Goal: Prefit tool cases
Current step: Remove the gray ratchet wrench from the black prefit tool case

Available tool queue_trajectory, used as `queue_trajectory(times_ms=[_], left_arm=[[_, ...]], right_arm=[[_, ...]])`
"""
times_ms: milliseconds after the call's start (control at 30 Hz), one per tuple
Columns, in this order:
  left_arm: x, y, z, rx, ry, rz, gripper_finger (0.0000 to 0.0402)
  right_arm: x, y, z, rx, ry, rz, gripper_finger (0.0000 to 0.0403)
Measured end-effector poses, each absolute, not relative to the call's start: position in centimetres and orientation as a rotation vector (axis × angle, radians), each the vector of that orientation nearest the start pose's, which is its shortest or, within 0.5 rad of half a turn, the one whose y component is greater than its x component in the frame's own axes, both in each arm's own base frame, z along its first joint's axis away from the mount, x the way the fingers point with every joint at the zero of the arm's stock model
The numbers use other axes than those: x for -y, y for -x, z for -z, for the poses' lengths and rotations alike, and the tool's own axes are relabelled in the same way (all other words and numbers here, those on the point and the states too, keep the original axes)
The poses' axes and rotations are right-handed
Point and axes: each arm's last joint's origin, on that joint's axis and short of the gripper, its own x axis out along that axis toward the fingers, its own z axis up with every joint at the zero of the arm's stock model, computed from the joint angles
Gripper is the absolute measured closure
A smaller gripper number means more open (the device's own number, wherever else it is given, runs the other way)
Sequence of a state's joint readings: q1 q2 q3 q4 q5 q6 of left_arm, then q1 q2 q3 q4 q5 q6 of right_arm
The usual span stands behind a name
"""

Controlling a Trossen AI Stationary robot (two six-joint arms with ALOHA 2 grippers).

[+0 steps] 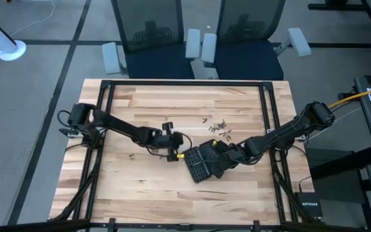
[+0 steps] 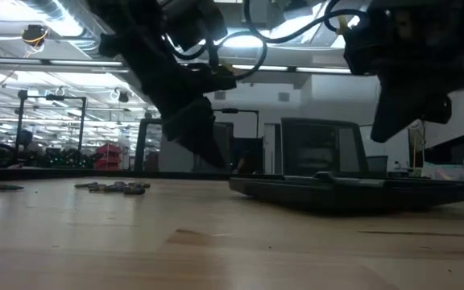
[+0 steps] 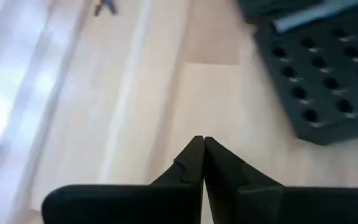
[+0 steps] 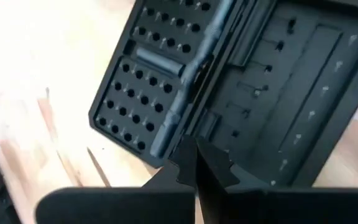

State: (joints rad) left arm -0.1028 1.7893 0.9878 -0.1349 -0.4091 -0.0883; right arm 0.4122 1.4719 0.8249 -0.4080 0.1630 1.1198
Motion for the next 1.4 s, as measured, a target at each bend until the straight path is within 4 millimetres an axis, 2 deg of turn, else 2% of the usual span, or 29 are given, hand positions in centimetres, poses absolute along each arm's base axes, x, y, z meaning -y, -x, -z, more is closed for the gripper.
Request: queue_trajectory(times_ms=[67,133,233,333,433,633,767,1000,1267,1400], left_arm=[[2.1,-34.5,-16.0,-0.866,-0.125,-0.333,0.0401],[2.4,-34.4,-17.5,-0.795,-0.016,-0.306,0.0401],[4.0,-34.9,-18.6,-0.709,0.144,-0.124,0.0402],[6.1,-35.6,-18.2,-0.657,0.223,0.022,0.0402],[7.7,-36.2,-17.4,-0.609,0.24,0.068,0.0401],[8.7,-37.2,-14.6,-0.626,0.32,0.054,0.0401],[8.7,-37.7,-13.0,-0.669,0.318,0.037,0.0401],[7.9,-37.6,-11.6,-0.736,0.28,-0.037,0.0401],[4.1,-37.3,-12.3,-0.786,0.217,-0.152,0.0401],[3.2,-37.3,-12.6,-0.782,0.187,-0.162,0.0401]], right_arm=[[-10.5,-25.2,-18.3,-0.992,-0.71,0.362,0.0403],[-10.4,-25.1,-18.2,-1.002,-0.69,0.364,0.0403],[-10.2,-24.7,-18.0,-1.029,-0.644,0.397,0.0403],[-10.0,-24.4,-17.8,-1.055,-0.597,0.413,0.0403],[-9.9,-24.3,-17.8,-1.062,-0.583,0.426,0.0403],[-9.1,-24.7,-17.8,-1.065,-0.613,0.442,0.0403],[-8.0,-25.1,-17.8,-1.057,-0.648,0.466,0.0403],[-7.1,-25.8,-18.0,-1.017,-0.685,0.459,0.0403],[-7.3,-26.5,-18.4,-0.948,-0.722,0.41,0.0403],[-7.2,-26.6,-18.4,-0.927,-0.71,0.435,0.0403]])
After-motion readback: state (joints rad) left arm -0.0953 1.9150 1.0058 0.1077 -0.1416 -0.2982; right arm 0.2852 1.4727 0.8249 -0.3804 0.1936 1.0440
